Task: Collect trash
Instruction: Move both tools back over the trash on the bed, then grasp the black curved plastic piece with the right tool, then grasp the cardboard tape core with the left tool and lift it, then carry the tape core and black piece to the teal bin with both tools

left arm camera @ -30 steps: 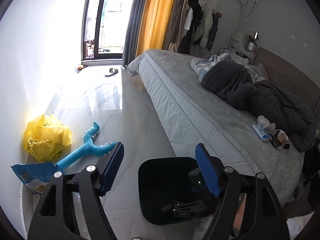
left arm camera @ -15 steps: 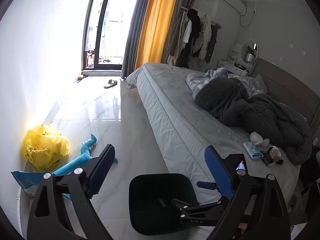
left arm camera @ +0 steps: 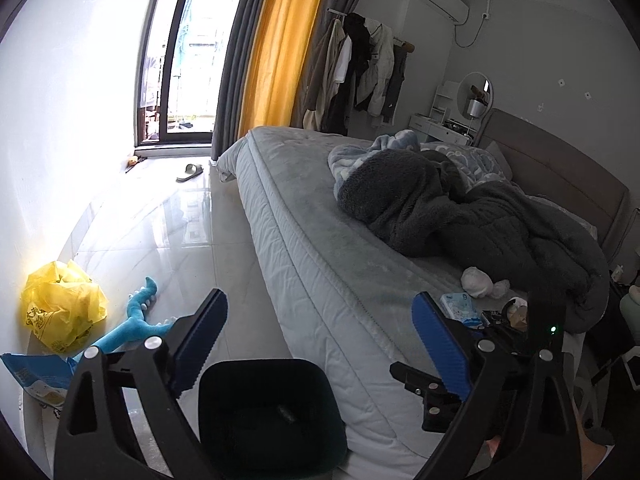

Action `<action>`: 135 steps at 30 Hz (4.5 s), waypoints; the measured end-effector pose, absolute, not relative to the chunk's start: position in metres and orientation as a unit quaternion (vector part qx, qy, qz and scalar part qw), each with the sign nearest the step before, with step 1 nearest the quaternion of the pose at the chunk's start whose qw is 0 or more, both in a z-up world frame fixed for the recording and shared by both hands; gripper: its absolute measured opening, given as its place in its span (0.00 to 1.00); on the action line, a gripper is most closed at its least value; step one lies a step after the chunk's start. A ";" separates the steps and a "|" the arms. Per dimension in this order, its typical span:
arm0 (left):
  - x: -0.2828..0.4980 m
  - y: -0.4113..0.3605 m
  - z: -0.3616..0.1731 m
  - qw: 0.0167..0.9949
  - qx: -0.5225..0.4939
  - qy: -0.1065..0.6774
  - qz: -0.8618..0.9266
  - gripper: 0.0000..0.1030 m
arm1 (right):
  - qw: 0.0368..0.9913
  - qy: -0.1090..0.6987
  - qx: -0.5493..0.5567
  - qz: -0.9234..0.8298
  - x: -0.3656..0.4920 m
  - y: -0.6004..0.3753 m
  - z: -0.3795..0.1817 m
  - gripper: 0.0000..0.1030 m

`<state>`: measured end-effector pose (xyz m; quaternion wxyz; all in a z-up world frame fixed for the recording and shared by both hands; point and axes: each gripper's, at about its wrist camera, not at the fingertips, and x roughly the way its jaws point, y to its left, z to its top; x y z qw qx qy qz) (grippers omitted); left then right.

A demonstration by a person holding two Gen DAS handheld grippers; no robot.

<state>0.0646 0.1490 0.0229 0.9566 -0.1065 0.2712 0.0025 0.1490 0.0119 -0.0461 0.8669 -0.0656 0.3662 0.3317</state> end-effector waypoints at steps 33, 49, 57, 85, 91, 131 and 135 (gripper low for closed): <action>0.138 -0.037 0.002 0.946 -0.073 0.288 -0.133 0.92 | 0.919 0.367 -0.011 0.146 0.179 -0.235 -0.058 0.89; 0.165 -0.087 -0.022 0.929 -0.081 0.320 -0.165 0.92 | 0.900 0.407 0.023 0.155 0.202 -0.276 -0.082 0.89; 0.175 -0.116 -0.035 0.922 -0.081 0.335 -0.178 0.92 | 0.884 0.429 0.059 0.178 0.208 -0.292 -0.099 0.63; 0.198 -0.176 -0.084 0.909 -0.049 0.379 -0.167 0.75 | 0.897 0.347 0.141 0.235 0.186 -0.359 -0.057 0.47; 0.201 -0.174 -0.086 0.905 -0.061 0.382 -0.175 0.65 | 0.894 0.336 0.159 0.251 0.185 -0.359 -0.049 0.47; 0.159 -0.003 -0.061 0.918 -0.088 0.373 -0.103 0.55 | 0.866 0.331 0.139 0.348 0.202 -0.176 0.003 0.47; 0.154 0.025 -0.068 0.916 -0.092 0.381 -0.081 0.55 | 0.861 0.336 0.122 0.362 0.200 -0.144 0.003 0.47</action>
